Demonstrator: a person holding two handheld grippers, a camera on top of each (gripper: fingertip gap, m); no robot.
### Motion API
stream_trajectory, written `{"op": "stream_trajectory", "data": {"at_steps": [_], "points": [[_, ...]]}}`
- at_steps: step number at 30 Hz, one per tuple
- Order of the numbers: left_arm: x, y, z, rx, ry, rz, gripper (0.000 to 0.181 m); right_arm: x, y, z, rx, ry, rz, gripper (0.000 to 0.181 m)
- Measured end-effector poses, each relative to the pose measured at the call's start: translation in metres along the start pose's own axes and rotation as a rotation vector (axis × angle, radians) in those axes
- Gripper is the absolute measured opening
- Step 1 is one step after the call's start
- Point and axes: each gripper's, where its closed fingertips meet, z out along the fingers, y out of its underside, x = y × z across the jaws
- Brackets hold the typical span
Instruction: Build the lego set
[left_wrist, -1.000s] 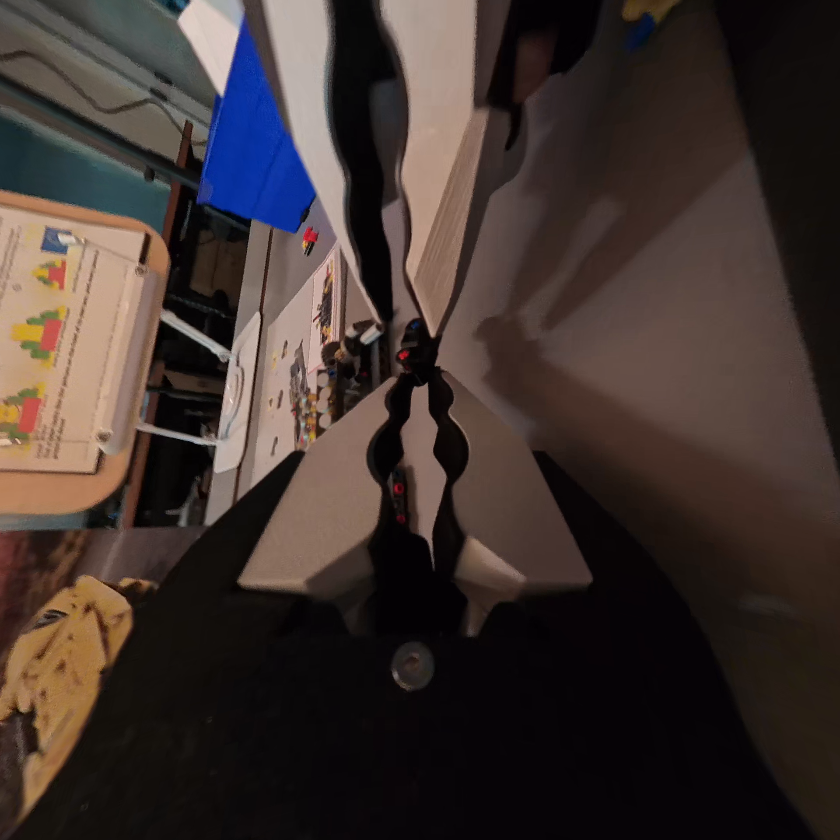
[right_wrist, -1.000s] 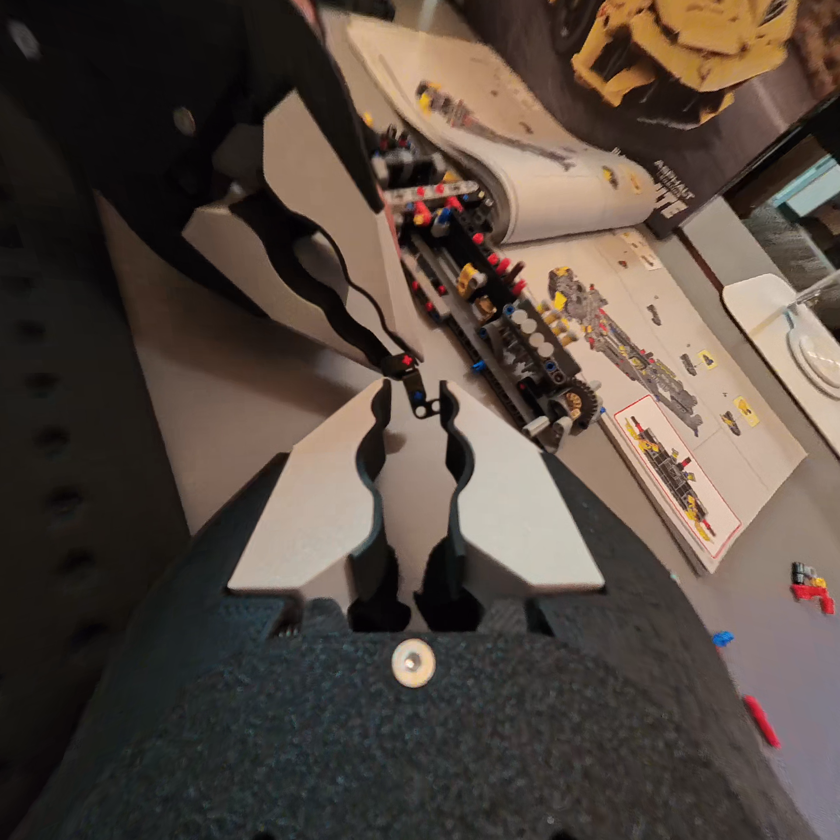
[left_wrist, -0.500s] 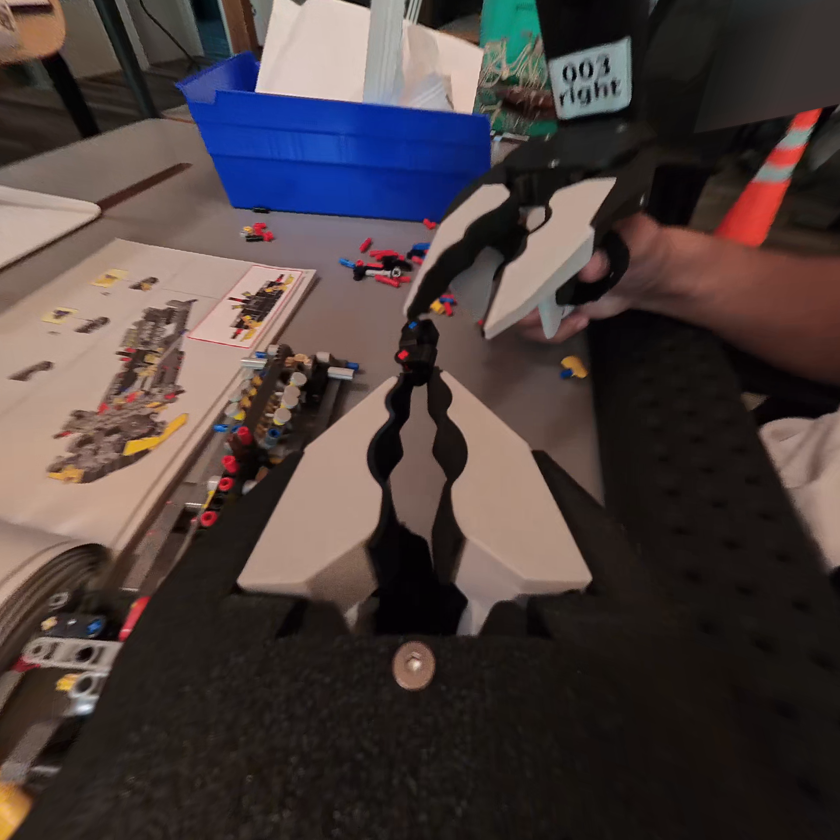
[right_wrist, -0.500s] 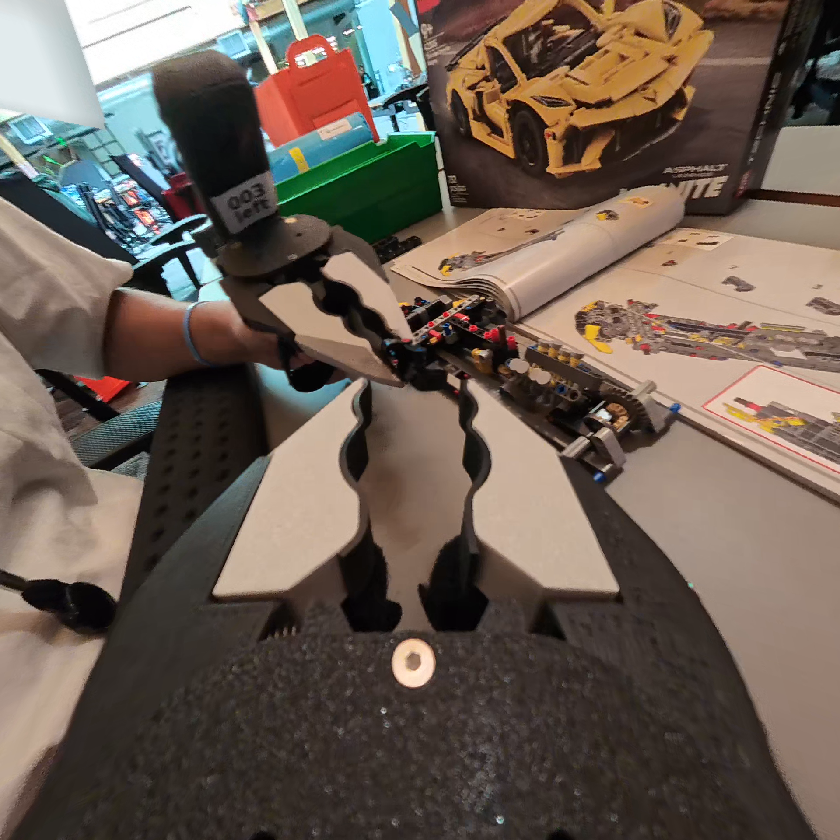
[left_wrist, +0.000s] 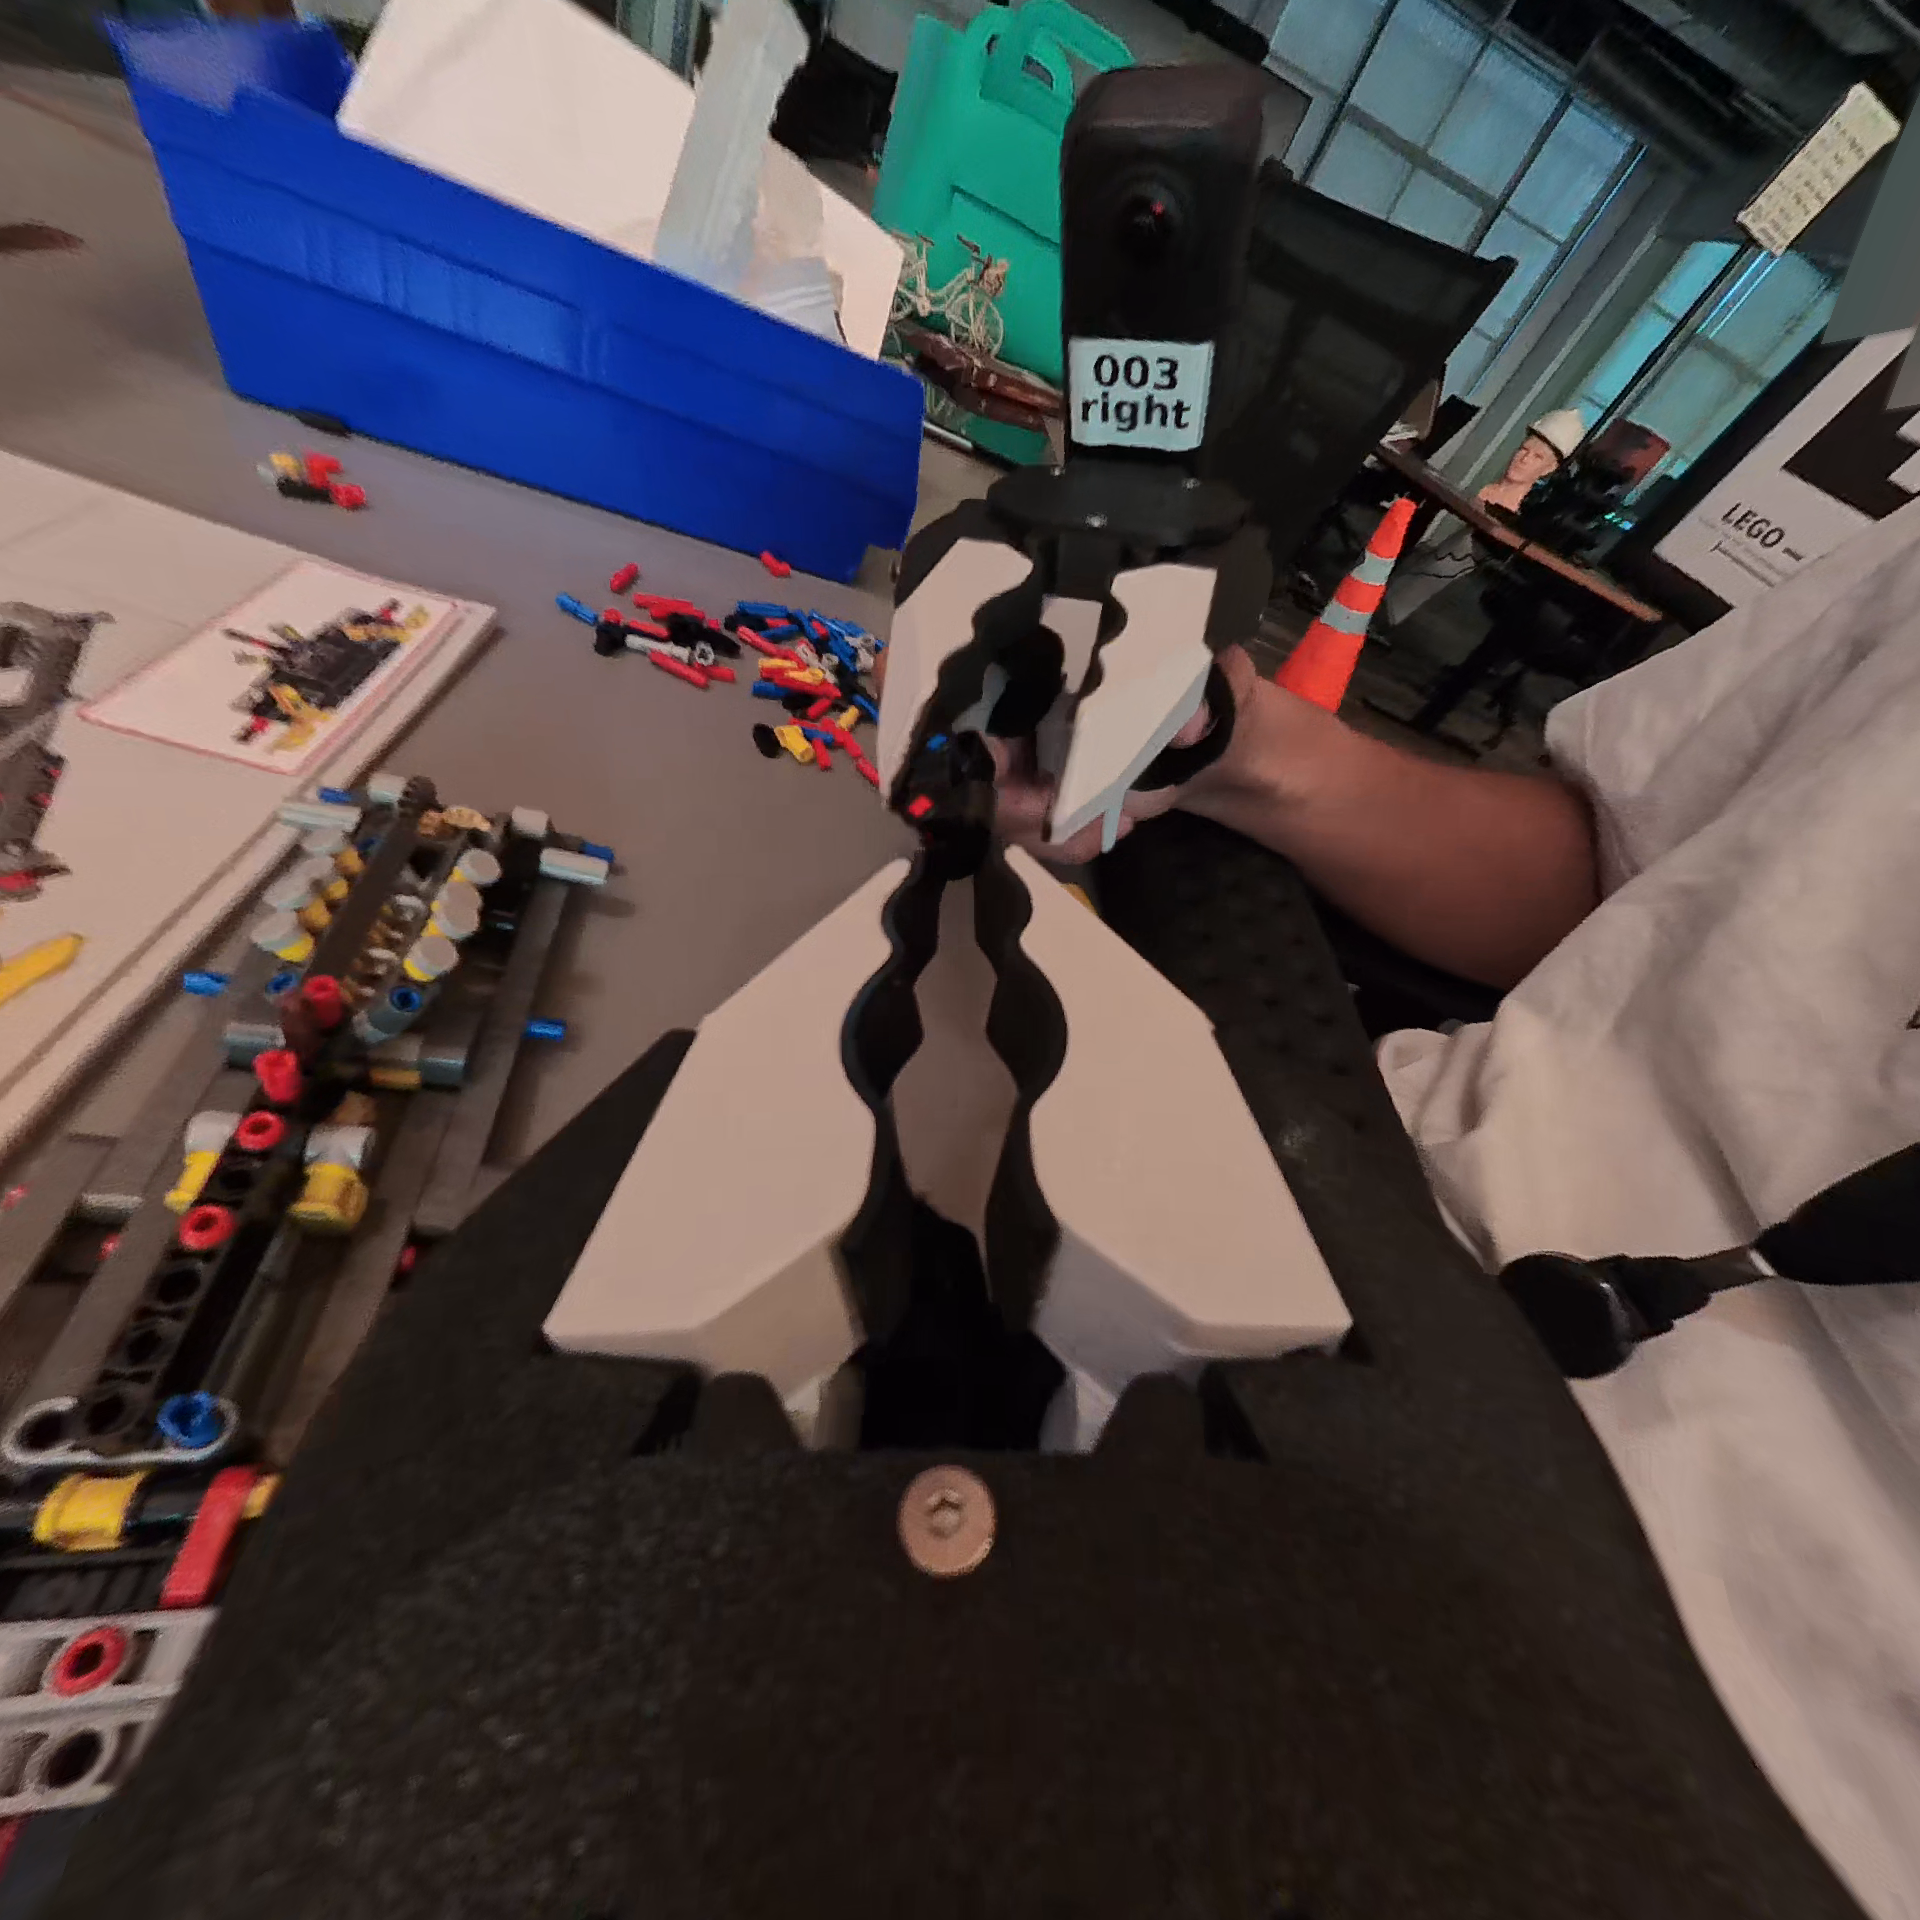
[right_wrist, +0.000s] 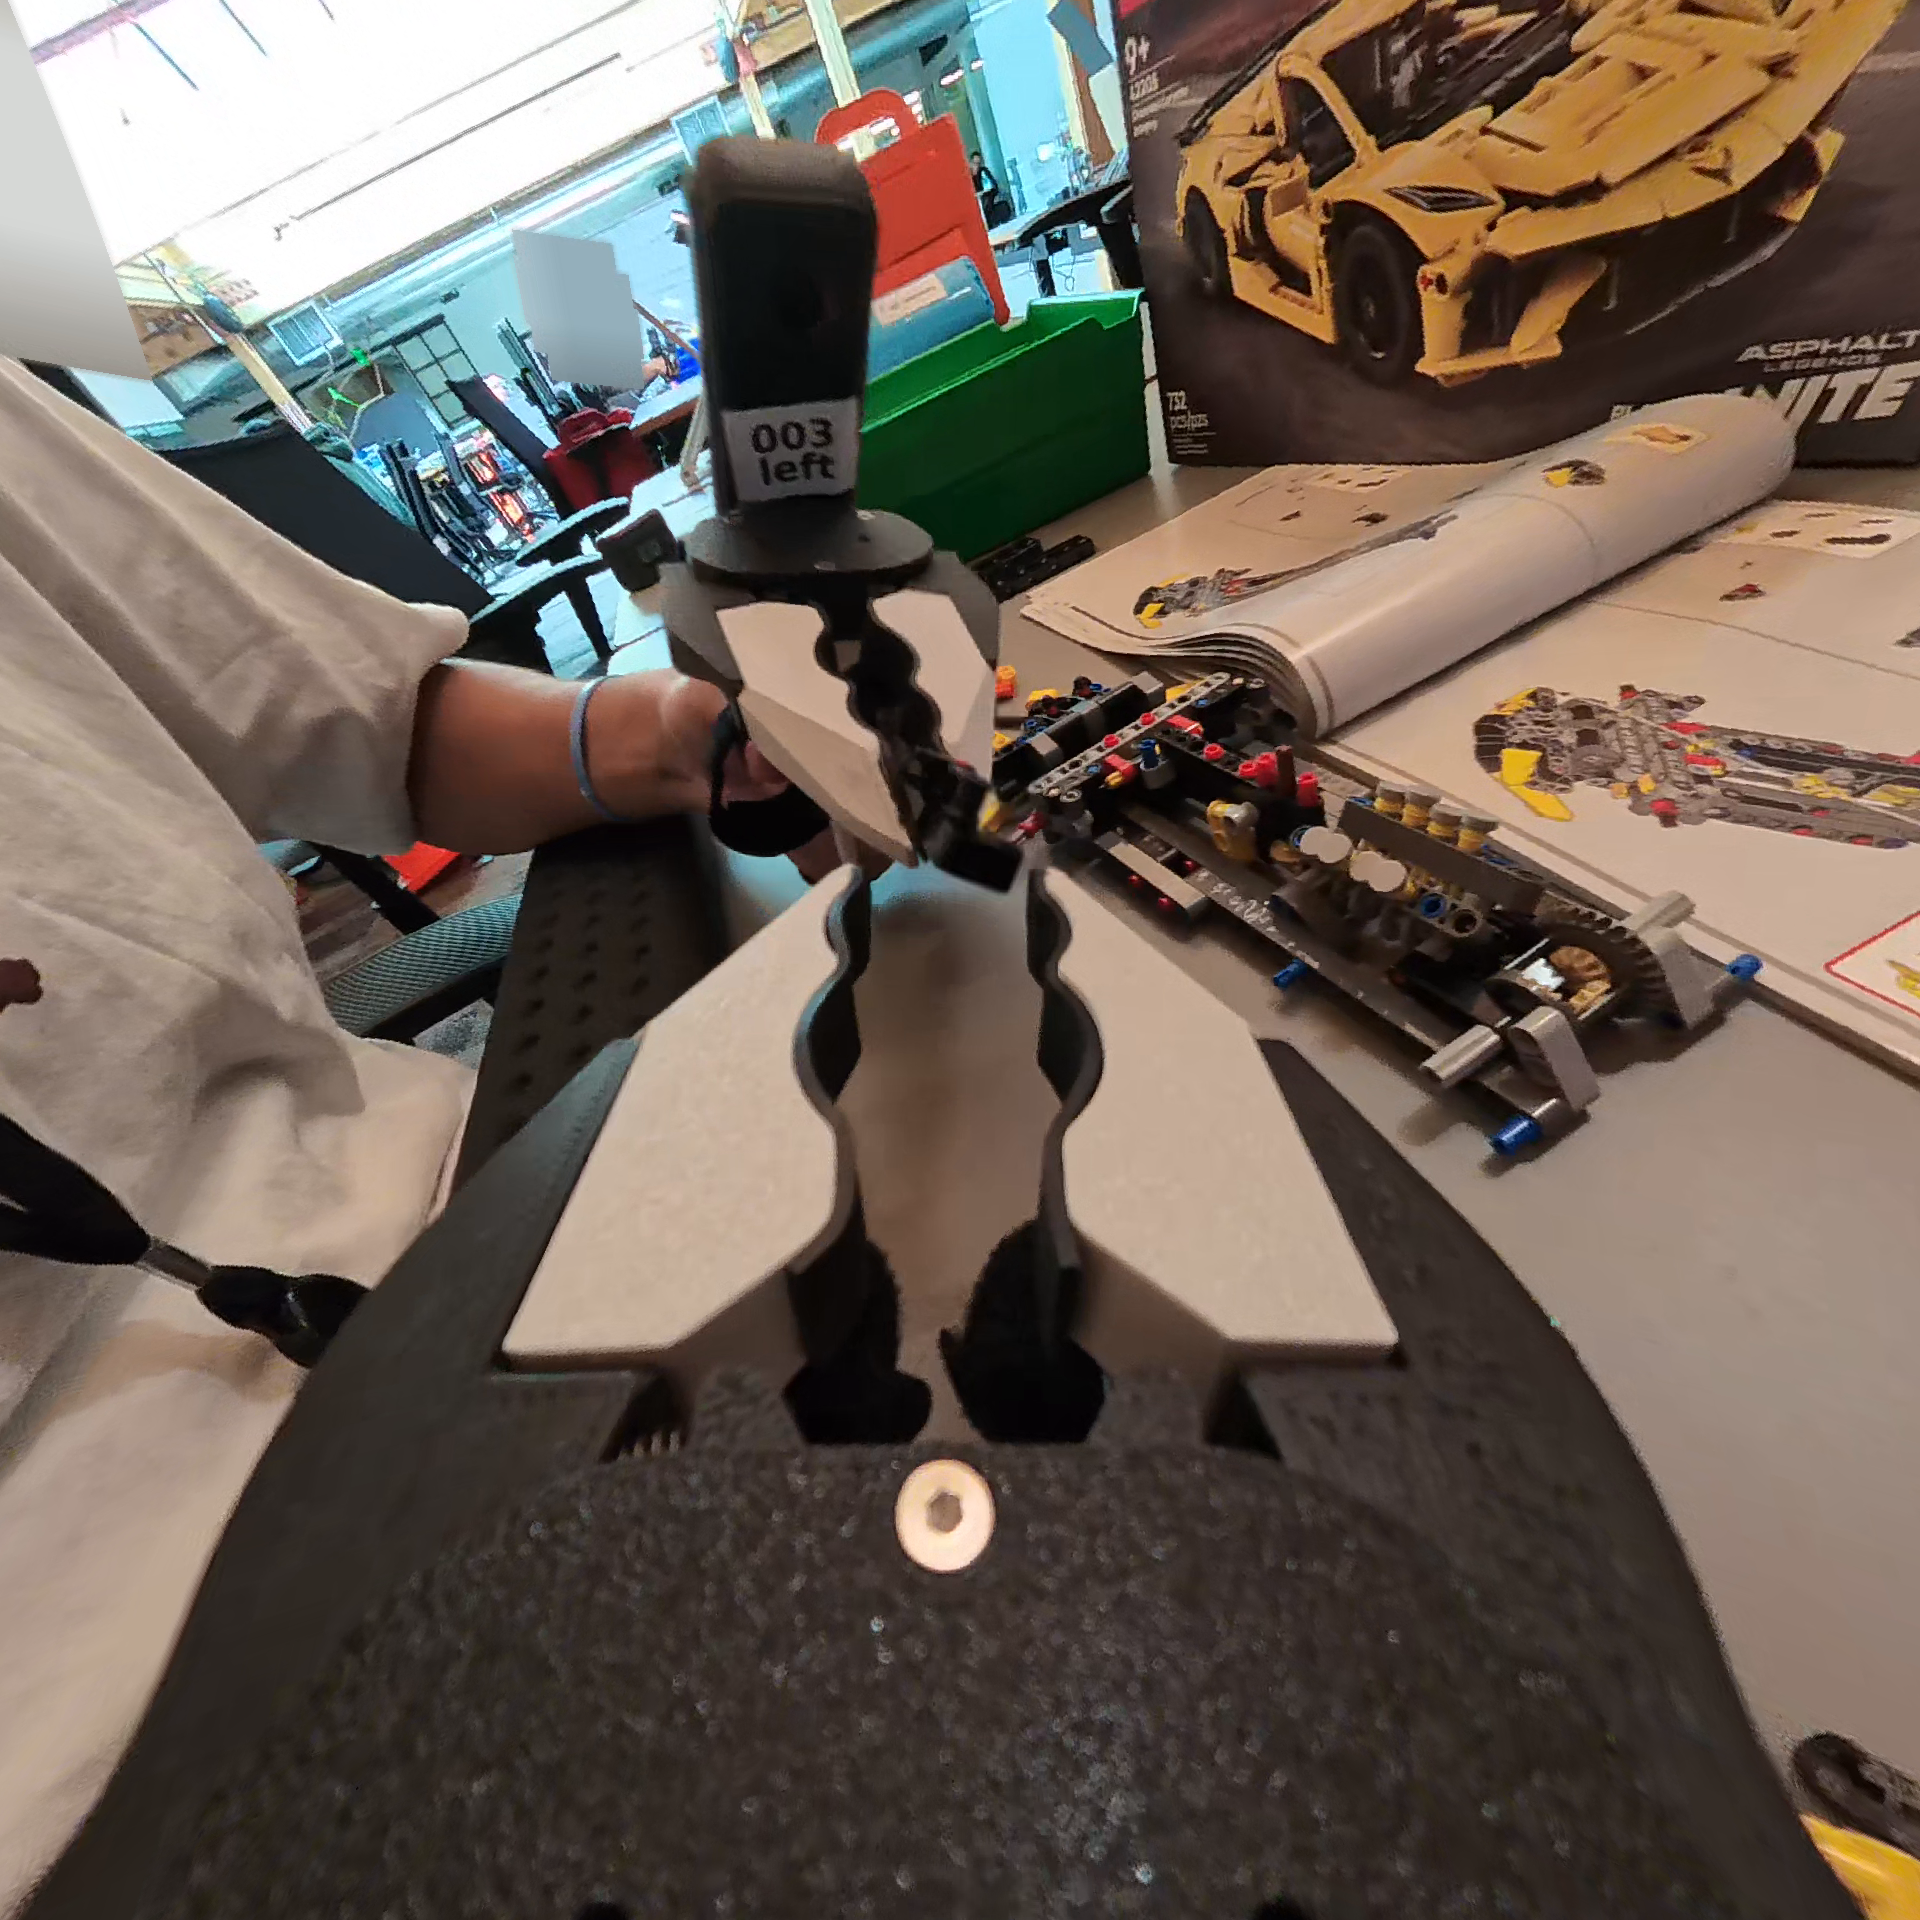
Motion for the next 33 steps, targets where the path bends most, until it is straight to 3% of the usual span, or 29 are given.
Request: {"op": "stream_trajectory", "data": {"at_steps": [5, 8, 12, 16, 21, 28, 31, 33], "points": [[-0.011, -0.001, -0.002, -0.038, -0.217, 0.343, 0.006, 0.002, -0.003, -0.002, 0.022, -0.018, 0.065, 0.029], [-0.019, -0.002, -0.004, -0.096, -0.41, 0.662, 0.005, 0.003, -0.007, -0.004, 0.04, -0.017, 0.083, 0.03], [-0.022, 0.002, -0.003, -0.228, -0.659, 1.26, 0.005, 0.002, -0.014, -0.006, 0.088, -0.057, 0.169, 0.03], [-0.012, -0.005, -0.002, -0.224, -0.76, 1.541, 0.005, 0.004, -0.017, -0.013, 0.119, -0.141, 0.333, 0.03], [-0.004, -0.016, -0.006, -0.161, -0.811, 1.654, 0.005, -0.003, -0.014, -0.011, 0.094, -0.214, 0.388, 0.026], [0.007, -0.018, -0.005, -0.1, -0.777, 1.654, 0.004, -0.019, -0.016, -0.011, 0.078, -0.249, 0.273, 0.007], [-0.01, -0.018, -0.009, -0.126, -0.794, 1.48, 0.004, -0.012, -0.021, -0.015, 0.098, -0.127, 0.072, 0.006], [-0.027, -0.018, -0.016, -0.149, -0.786, 1.289, 0.012, -0.004, -0.027, -0.02, 0.127, 0.053, -0.226, 0.007]]}}
